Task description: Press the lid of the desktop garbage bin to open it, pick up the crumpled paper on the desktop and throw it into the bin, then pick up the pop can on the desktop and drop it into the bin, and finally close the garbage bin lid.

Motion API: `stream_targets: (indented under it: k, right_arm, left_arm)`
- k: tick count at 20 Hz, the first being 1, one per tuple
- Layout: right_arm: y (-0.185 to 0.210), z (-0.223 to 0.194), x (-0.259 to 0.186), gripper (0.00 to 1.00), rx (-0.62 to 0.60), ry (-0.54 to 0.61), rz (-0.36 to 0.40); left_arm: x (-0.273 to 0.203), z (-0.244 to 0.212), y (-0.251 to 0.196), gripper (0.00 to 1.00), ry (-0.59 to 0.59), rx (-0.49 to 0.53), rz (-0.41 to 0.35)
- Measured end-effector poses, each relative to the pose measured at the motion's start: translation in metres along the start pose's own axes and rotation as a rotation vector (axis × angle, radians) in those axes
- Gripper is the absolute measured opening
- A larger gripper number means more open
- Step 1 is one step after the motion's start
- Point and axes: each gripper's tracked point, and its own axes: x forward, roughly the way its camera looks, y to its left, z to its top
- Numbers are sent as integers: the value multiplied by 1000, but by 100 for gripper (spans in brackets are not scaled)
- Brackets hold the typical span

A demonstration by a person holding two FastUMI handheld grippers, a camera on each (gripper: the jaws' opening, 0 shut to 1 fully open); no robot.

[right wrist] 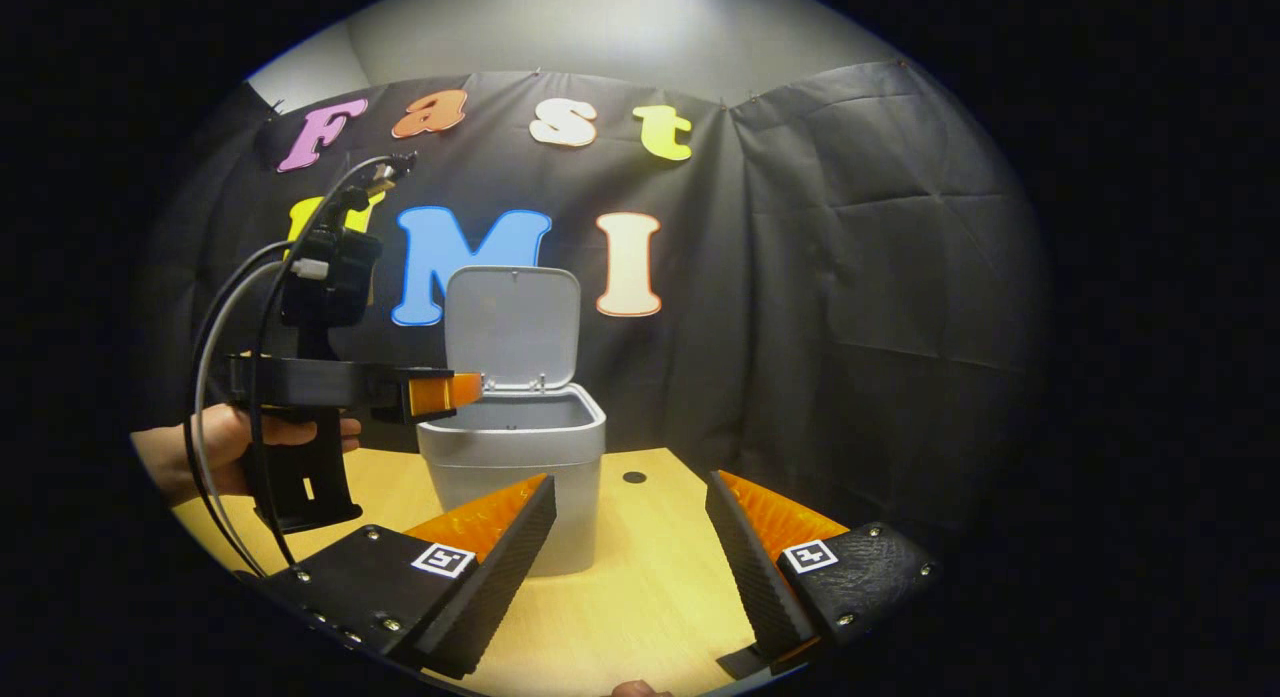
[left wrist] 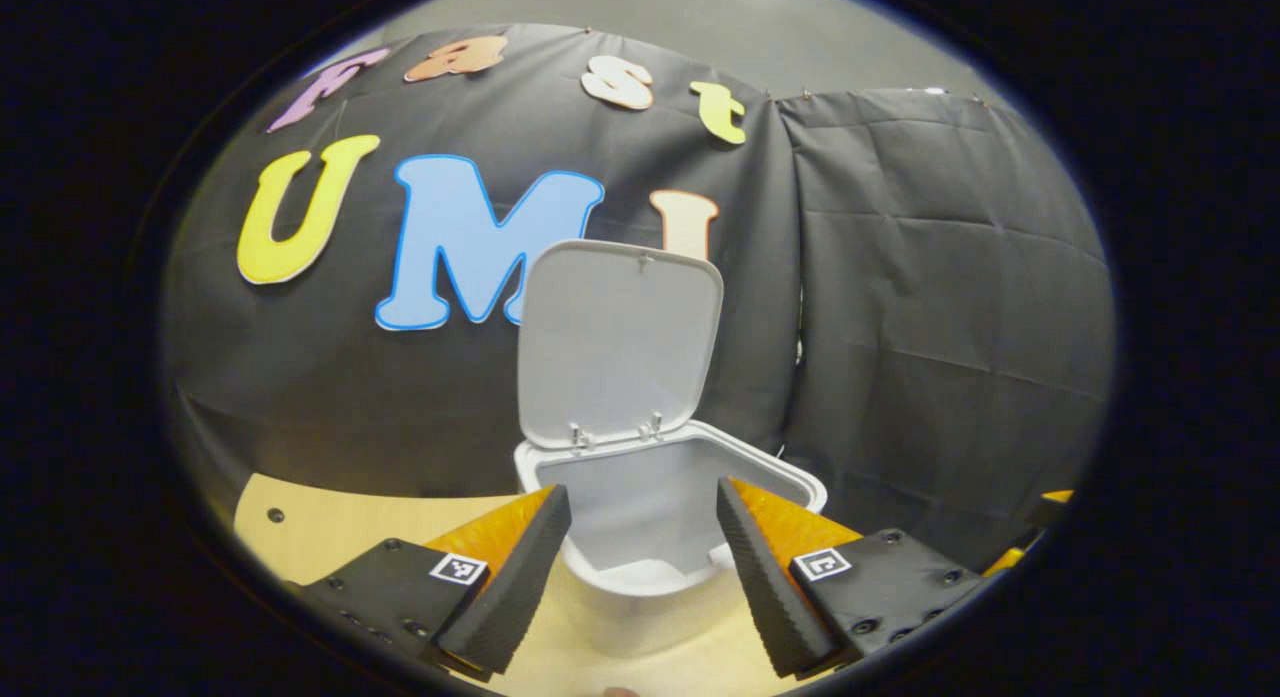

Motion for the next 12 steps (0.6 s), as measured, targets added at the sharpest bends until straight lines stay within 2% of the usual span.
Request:
stream_targets:
  k: [4,9,12]
  right_arm:
    - [44,-11,12,96,-9,25,115]
    - [103,-29,21,97,-18,67,263]
    - [130,-40,23,96,-33,91,335]
  left_arm:
    - [-43,9,40,96,-46,-20,71]
    - [-98,9,94,96,-82,32,194]
    - [-128,3,120,96,-83,23,251]
